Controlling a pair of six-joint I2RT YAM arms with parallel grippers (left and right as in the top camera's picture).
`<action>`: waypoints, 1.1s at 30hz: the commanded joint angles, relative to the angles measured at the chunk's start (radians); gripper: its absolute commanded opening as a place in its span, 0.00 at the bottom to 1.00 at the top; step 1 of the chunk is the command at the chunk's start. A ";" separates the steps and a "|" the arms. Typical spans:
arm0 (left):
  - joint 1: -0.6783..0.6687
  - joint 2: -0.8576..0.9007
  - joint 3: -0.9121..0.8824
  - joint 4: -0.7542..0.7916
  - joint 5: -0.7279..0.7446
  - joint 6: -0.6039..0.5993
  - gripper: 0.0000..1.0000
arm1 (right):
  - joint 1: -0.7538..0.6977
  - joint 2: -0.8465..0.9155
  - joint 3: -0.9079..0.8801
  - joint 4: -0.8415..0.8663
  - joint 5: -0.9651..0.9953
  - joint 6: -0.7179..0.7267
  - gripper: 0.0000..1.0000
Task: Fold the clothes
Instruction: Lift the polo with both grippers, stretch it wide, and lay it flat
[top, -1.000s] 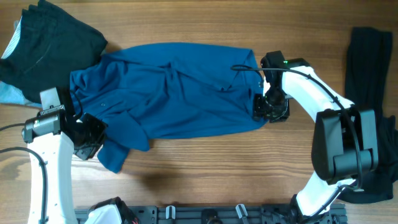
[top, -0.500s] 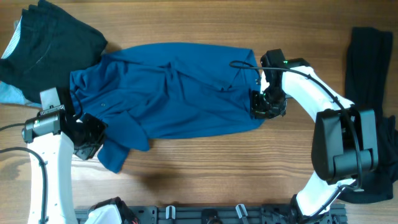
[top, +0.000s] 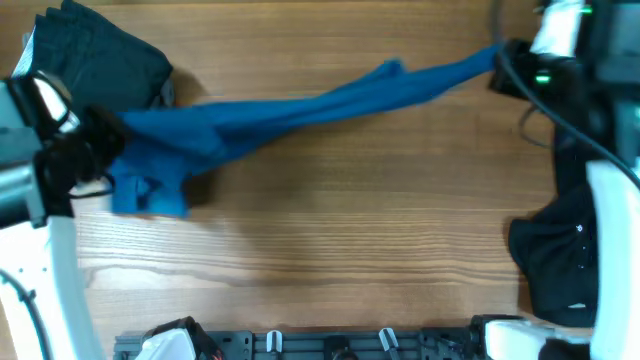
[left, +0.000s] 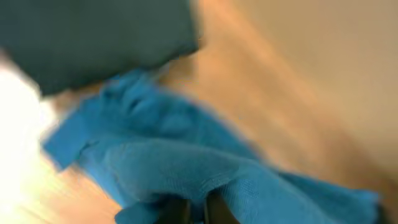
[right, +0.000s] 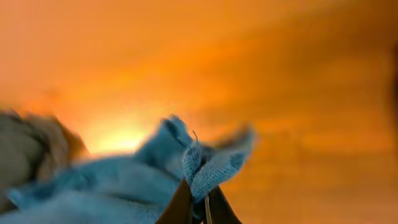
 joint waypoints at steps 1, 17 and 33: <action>0.001 -0.008 0.175 0.047 0.171 0.026 0.04 | -0.047 -0.082 0.103 0.055 0.038 -0.054 0.04; 0.000 0.103 0.420 0.161 0.237 -0.003 0.04 | -0.053 -0.112 0.208 0.180 0.367 -0.075 0.04; -0.106 0.627 0.439 1.124 0.174 -0.254 0.04 | -0.084 0.333 0.208 1.043 0.367 -0.093 0.04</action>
